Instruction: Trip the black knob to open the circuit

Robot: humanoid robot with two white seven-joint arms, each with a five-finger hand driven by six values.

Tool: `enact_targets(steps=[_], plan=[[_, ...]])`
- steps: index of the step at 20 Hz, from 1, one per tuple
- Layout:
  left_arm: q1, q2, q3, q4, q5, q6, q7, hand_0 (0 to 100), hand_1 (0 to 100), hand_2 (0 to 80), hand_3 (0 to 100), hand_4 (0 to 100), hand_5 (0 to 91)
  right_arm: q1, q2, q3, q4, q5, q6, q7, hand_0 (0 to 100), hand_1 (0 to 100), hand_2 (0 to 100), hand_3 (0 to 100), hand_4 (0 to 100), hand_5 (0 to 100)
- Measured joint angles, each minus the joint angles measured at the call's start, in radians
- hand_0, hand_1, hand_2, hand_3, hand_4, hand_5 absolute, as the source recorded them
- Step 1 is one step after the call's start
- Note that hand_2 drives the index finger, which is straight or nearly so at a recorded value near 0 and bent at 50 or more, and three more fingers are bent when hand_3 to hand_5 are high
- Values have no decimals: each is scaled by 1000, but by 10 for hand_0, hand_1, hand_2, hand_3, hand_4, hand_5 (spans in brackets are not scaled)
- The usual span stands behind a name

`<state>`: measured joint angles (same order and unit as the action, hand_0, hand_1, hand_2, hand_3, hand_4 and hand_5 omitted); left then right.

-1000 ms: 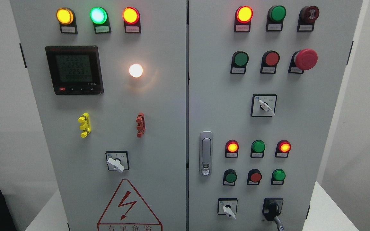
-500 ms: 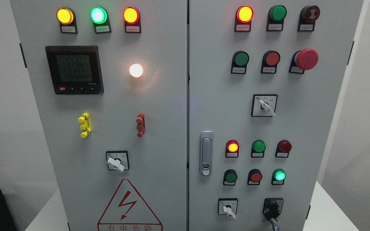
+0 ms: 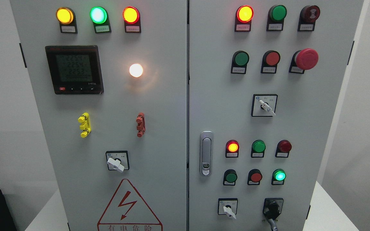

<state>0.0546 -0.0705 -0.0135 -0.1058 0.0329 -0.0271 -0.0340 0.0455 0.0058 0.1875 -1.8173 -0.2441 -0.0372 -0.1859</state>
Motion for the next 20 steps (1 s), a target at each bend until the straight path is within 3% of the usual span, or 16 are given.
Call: enact_targets(steps=[20], plan=[[0,0,0,0,0,0,0,120,389,0,0,0,0,-2,-8,0,0,-1,2,0,0,57,67,1000,1000,1000]])
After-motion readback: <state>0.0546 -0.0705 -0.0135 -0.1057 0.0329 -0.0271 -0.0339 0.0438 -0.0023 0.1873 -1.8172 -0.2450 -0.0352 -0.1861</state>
